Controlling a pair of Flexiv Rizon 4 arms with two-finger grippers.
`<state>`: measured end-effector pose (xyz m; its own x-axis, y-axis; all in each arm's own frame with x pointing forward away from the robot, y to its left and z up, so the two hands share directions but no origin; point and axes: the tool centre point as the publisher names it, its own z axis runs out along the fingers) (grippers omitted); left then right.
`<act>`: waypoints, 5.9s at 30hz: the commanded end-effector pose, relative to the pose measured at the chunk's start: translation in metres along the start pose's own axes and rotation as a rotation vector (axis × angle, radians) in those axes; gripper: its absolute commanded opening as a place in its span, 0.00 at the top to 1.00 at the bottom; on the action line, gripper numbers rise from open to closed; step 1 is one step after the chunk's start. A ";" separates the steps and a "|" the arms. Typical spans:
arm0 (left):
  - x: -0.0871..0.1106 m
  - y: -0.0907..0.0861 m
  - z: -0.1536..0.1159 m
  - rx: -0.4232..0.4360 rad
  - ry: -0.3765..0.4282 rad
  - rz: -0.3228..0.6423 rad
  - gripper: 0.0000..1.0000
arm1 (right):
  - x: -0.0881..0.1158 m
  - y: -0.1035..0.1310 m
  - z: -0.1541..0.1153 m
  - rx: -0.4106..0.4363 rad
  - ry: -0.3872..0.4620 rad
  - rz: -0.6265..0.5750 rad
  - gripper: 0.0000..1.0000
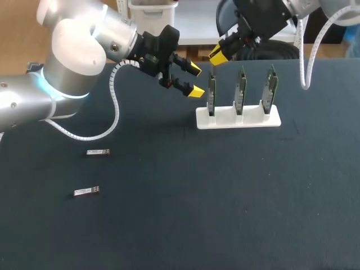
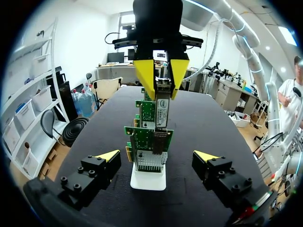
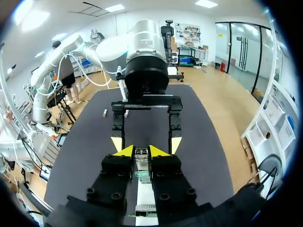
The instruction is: Pick up the optical module with the left hand, and insert it into the network port with the right hand.
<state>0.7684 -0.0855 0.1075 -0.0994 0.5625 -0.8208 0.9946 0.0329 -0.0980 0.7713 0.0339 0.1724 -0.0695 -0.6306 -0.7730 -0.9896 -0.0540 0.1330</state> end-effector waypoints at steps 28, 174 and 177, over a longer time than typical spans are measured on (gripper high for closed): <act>0.000 -0.001 0.000 -0.003 0.003 -0.001 0.00 | -0.003 0.010 0.000 0.017 -0.010 -0.020 1.00; 0.000 -0.001 0.000 -0.003 0.003 -0.001 0.00 | 0.024 -0.009 0.025 -0.017 -0.025 0.115 1.00; 0.000 -0.001 0.000 -0.003 0.003 -0.001 0.00 | 0.028 -0.010 0.028 -0.020 -0.020 0.123 1.00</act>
<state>0.7683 -0.0854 0.1075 -0.0993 0.5626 -0.8208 0.9947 0.0329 -0.0978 0.7724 0.0375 0.1384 -0.1918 -0.6157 -0.7643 -0.9720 0.0111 0.2349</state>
